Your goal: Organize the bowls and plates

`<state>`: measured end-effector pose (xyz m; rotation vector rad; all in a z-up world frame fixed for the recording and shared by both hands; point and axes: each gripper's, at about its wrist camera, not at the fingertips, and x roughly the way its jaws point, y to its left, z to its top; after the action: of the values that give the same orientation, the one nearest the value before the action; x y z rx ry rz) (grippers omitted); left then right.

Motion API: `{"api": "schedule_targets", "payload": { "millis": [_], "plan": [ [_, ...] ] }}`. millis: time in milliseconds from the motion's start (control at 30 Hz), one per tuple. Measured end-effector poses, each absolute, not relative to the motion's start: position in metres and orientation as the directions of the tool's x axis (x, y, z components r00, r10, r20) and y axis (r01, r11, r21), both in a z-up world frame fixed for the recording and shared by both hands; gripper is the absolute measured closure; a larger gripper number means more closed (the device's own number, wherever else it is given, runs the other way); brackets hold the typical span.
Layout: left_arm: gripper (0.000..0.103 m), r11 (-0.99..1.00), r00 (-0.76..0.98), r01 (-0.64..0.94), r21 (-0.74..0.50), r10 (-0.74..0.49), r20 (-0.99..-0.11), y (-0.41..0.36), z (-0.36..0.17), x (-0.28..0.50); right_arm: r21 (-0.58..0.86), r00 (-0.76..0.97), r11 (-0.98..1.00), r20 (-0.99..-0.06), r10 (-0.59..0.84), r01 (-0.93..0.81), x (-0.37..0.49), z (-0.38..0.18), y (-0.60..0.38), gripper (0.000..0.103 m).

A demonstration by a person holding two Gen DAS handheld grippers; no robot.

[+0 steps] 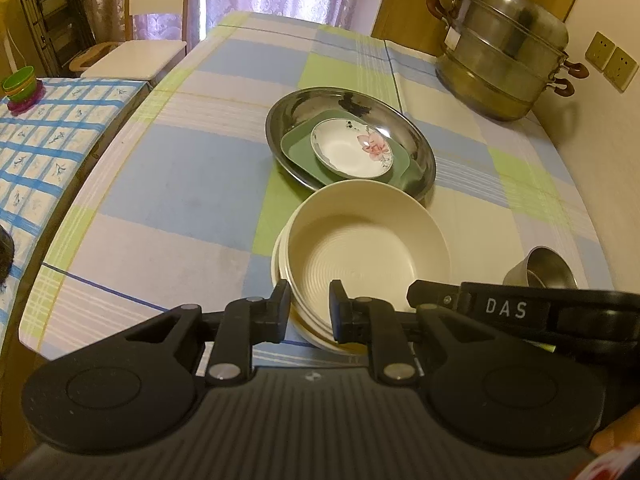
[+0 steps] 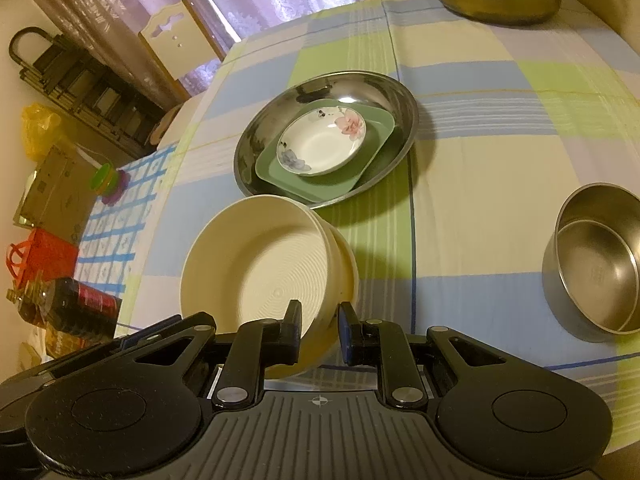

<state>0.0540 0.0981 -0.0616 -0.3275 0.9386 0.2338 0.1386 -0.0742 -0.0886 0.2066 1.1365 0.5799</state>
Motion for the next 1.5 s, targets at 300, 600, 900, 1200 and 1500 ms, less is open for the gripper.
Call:
{"api": "schedule_targets", "payload": {
  "millis": [300, 600, 900, 1200, 1500],
  "plan": [
    [0.085, 0.929, 0.579, -0.322, -0.180, 0.043, -0.814, 0.099, -0.059, 0.054, 0.397, 0.301, 0.846, -0.808, 0.506, -0.356, 0.136, -0.088, -0.068, 0.074],
    [0.085, 0.944, 0.599, -0.290, -0.158, 0.050, -0.799, 0.100, -0.050, 0.049, 0.372, 0.351, 0.854, -0.795, 0.495, -0.363, 0.130, -0.079, -0.069, 0.060],
    [0.085, 0.966, 0.631, -0.229, -0.120, 0.054, -0.774, 0.096, -0.032, 0.036, 0.369, 0.382, 0.854, -0.777, 0.500, -0.368, 0.118, -0.066, -0.078, 0.057],
    [0.085, 0.977, 0.625, -0.174, -0.119, 0.016, -0.780, 0.097, -0.028, 0.017, 0.374, 0.397, 0.864, -0.776, 0.490, -0.336, 0.099, -0.061, -0.094, 0.057],
    [0.085, 0.987, 0.609, -0.102, -0.120, -0.033, -0.792, 0.087, -0.033, 0.001, 0.374, 0.406, 0.886, -0.790, 0.459, -0.273, 0.076, -0.063, -0.113, 0.057]
  ]
}}
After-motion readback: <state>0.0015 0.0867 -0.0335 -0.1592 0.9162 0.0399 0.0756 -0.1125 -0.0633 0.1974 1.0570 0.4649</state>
